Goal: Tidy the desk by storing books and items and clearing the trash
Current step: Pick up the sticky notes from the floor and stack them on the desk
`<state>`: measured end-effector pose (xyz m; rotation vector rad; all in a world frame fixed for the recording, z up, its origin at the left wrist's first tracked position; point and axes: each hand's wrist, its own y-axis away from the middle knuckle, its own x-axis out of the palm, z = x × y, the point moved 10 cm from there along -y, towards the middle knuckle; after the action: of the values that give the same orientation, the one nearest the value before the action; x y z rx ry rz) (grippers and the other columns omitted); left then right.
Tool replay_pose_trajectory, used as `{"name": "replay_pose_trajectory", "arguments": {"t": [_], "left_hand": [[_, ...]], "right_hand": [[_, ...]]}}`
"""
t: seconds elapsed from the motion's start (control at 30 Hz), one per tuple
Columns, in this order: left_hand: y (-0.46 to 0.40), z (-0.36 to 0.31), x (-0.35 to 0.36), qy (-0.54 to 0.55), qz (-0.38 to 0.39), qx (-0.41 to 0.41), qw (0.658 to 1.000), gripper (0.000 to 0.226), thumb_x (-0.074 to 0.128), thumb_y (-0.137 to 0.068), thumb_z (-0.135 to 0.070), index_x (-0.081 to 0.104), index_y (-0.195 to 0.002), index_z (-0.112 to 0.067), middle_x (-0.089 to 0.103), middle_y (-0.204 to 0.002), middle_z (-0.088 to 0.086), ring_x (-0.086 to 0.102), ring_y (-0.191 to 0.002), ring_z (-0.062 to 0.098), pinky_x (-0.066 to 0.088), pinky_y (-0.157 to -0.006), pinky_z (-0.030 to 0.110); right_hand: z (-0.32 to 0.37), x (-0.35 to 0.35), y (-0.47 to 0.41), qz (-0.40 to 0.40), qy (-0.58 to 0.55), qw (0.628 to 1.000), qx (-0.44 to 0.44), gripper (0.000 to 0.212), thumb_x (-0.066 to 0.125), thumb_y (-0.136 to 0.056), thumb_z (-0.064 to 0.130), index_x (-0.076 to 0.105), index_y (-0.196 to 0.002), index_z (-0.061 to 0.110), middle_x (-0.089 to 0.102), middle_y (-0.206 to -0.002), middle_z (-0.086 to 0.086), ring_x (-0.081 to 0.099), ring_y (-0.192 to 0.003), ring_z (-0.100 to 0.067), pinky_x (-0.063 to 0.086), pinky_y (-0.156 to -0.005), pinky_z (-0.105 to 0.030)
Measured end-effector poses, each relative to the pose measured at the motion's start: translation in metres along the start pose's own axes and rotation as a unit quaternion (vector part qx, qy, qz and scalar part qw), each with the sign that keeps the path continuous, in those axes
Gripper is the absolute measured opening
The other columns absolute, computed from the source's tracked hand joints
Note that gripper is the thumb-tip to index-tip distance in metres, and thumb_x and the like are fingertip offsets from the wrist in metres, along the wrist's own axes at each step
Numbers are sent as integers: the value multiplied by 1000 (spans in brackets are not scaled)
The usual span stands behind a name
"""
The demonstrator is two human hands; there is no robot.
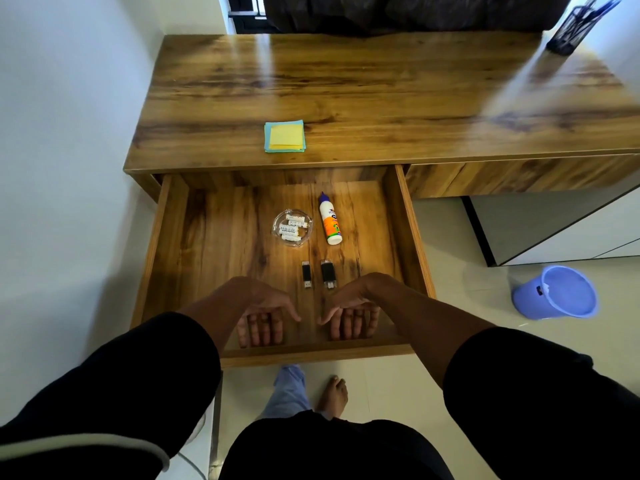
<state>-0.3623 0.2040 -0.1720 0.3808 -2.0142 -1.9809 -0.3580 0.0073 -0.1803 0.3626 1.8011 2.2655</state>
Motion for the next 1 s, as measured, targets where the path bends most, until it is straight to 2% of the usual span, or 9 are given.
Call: {"name": "replay_pose_trajectory", "arguments": {"t": [0.23, 0.4, 0.53, 0.6, 0.67, 0.73, 0.8, 0.9, 1.0], "left_hand": [[-2, -2, -7, -3, -7, 11, 1000, 63, 71, -77, -63, 80, -106, -8, 75, -111, 16, 70, -104, 32, 56, -95, 53], [12, -25, -62, 22, -92, 103, 990, 44, 65, -94, -49, 77, -107, -9, 71, -102, 9, 68, -95, 23, 59, -78, 40], [56, -58, -137, 88, -236, 221, 942, 28, 66, -97, -28, 76, -98, -3, 72, -80, 10, 66, -64, 17, 55, -60, 30], [80, -69, -174, 142, -295, 258, 909, 27, 65, -97, -27, 76, -92, -3, 72, -74, 10, 66, -61, 17, 54, -58, 29], [106, -76, -212, 198, -375, 286, 859, 30, 63, -98, -32, 74, -88, -7, 73, -72, 8, 67, -61, 18, 58, -61, 34], [137, -77, -246, 227, -479, 302, 792, 25, 64, -96, -35, 73, -88, -12, 74, -78, 6, 71, -68, 20, 59, -67, 38], [159, -79, -271, 229, -550, 293, 747, 21, 65, -94, -35, 71, -101, -16, 75, -96, 3, 70, -84, 20, 52, -68, 33], [161, -92, -299, 194, -584, 271, 740, 44, 64, -95, -36, 60, -133, -14, 65, -130, 6, 60, -116, 24, 42, -82, 31], [148, -104, -325, 176, -589, 258, 745, 52, 62, -95, -39, 54, -137, -11, 61, -136, 11, 56, -122, 29, 45, -92, 37]], "right_hand": [[6, -10, -8, -7, 10, 1000, -12, 49, 61, -94, 54, 70, -125, 16, 72, -117, -8, 66, -112, -27, 48, -105, -52], [58, -62, 16, -113, 18, 987, -111, 39, 57, -99, 46, 65, -126, 19, 69, -128, -8, 64, -121, -32, 49, -106, -52], [111, -127, 65, -258, -23, 933, -250, 23, 65, -95, 30, 70, -113, 16, 75, -108, -8, 72, -102, -23, 57, -87, -41], [132, -166, 86, -351, -61, 886, -298, 11, 69, -90, 25, 74, -96, 19, 77, -90, -1, 74, -87, -17, 59, -81, -38], [146, -204, 104, -440, -93, 836, -313, 7, 71, -87, 25, 77, -88, 22, 75, -84, 8, 70, -82, -9, 60, -82, -36], [157, -235, 121, -506, -103, 801, -304, 8, 71, -85, 29, 76, -90, 25, 74, -93, 13, 67, -91, -6, 52, -76, -27], [165, -263, 129, -545, -114, 779, -289, 10, 71, -85, 32, 72, -93, 26, 72, -99, 11, 65, -97, -11, 47, -73, -25], [175, -296, 130, -585, -106, 761, -258, 31, 73, -87, 35, 67, -114, 22, 70, -114, 0, 64, -105, -19, 54, -83, -32], [187, -321, 124, -609, -86, 751, -243, 46, 71, -90, 39, 60, -127, 14, 66, -123, -7, 62, -113, -24, 53, -87, -35]]}}
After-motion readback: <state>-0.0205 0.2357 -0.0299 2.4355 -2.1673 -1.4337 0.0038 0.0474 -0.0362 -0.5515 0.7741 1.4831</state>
